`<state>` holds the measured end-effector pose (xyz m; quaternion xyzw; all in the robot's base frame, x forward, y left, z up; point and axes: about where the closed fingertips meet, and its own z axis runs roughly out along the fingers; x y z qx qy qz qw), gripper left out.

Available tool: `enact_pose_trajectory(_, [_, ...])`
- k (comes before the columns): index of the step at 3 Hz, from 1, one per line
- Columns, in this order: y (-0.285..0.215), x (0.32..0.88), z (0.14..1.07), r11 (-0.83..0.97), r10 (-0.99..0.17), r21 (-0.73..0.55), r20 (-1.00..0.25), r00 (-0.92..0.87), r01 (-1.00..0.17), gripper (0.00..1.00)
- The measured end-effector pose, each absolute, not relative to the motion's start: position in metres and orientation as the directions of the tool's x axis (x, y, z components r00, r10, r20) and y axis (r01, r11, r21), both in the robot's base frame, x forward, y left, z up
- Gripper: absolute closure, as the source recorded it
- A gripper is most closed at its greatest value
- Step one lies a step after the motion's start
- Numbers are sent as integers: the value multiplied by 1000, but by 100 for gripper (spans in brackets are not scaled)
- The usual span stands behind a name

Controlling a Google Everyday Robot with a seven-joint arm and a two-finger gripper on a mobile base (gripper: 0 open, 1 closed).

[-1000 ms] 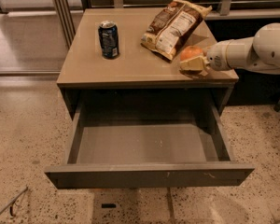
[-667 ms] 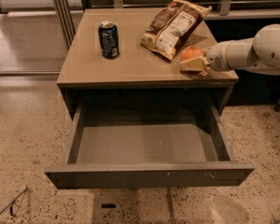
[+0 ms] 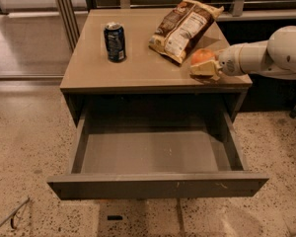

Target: Pick orange from top drawer and place on counter

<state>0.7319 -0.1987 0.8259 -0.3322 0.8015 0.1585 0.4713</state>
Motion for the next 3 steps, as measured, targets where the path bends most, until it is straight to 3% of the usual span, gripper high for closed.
enact_pose_trajectory(2, [-198,732,826,729,-383,-59,-861,-335,-682,0])
enact_pose_trajectory(3, [-198,732,826,729,-383,-59,-861,-335,-682,0])
